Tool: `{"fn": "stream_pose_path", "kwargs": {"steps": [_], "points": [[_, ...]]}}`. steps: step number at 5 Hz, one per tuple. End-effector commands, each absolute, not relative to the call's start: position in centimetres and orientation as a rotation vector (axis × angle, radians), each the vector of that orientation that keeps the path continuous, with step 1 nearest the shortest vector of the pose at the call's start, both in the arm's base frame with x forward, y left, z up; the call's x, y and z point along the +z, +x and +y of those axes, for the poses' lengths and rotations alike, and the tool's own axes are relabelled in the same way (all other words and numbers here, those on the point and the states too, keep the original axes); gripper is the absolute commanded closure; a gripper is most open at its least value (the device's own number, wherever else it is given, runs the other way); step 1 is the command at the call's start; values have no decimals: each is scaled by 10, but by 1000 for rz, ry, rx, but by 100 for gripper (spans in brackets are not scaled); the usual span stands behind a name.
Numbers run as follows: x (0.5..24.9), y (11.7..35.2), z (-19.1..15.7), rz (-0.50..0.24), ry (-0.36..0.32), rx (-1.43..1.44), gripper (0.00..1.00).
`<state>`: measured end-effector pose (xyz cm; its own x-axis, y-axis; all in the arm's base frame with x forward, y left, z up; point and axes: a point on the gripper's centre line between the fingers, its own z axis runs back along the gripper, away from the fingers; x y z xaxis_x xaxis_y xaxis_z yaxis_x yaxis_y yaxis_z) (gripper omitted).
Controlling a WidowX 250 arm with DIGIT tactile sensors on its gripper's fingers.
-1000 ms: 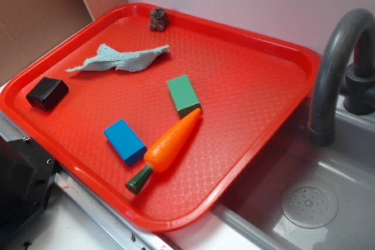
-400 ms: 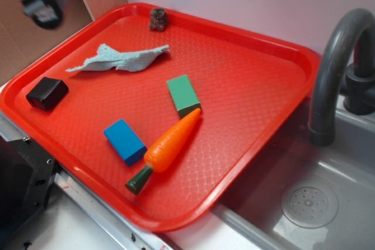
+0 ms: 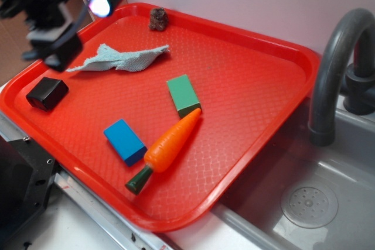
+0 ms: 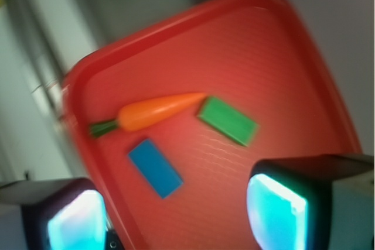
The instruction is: Grab the blue block.
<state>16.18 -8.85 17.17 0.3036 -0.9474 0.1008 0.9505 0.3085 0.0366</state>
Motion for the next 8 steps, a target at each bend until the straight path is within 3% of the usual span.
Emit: {"fn": "stream_pose_path", "kwargs": {"steps": [1, 2, 3, 5, 8], "points": [[149, 133, -71, -60, -40, -1764, 0], [122, 143, -61, -118, -50, -1884, 0], [99, 152, -73, -80, -6, -1890, 0], [61, 146, -92, 5, 52, -1826, 0], [24, 144, -76, 157, 135, -1655, 0]]}}
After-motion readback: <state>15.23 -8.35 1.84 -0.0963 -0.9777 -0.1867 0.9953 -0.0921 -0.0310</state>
